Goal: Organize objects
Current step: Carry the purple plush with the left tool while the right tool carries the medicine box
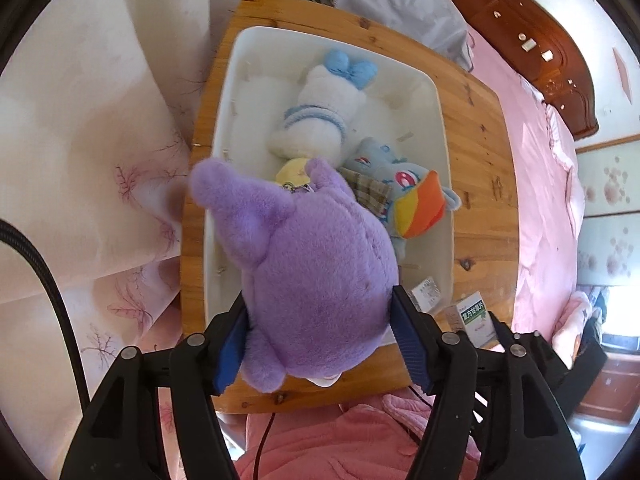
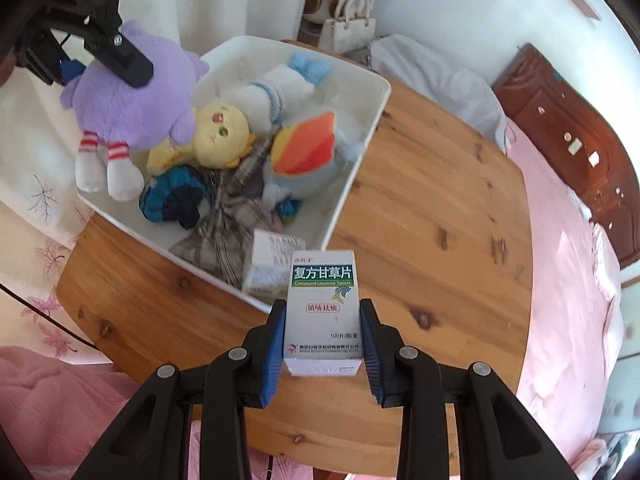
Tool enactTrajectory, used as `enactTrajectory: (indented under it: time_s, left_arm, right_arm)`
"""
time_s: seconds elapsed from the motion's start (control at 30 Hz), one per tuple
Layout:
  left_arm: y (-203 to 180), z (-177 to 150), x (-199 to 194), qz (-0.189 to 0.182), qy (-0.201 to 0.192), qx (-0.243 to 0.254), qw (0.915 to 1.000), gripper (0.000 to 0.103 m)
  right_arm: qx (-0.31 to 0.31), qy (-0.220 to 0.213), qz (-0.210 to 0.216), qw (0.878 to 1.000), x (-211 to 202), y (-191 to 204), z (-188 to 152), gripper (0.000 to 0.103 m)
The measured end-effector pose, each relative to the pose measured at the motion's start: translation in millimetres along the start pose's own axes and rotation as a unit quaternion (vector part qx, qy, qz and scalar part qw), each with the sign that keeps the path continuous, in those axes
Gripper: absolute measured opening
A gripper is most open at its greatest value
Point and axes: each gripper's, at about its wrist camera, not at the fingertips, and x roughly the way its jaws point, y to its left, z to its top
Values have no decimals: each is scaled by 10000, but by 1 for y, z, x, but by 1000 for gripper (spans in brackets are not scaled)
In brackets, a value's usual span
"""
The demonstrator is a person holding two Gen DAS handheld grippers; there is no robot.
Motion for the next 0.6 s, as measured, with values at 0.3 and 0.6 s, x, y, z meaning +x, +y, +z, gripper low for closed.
enactTrajectory:
  time_s: [0.3,0.6]
  left_arm:
    - [18,-3,-15,-238,-493,-262,9982,70]
    - [35,-24,-26,-217,-708,-833,9938,70]
  right_arm:
    - [-418,-218,247,9986,-5,20,33,35]
    - [-929,-475,586,9928,-5,40,58,35]
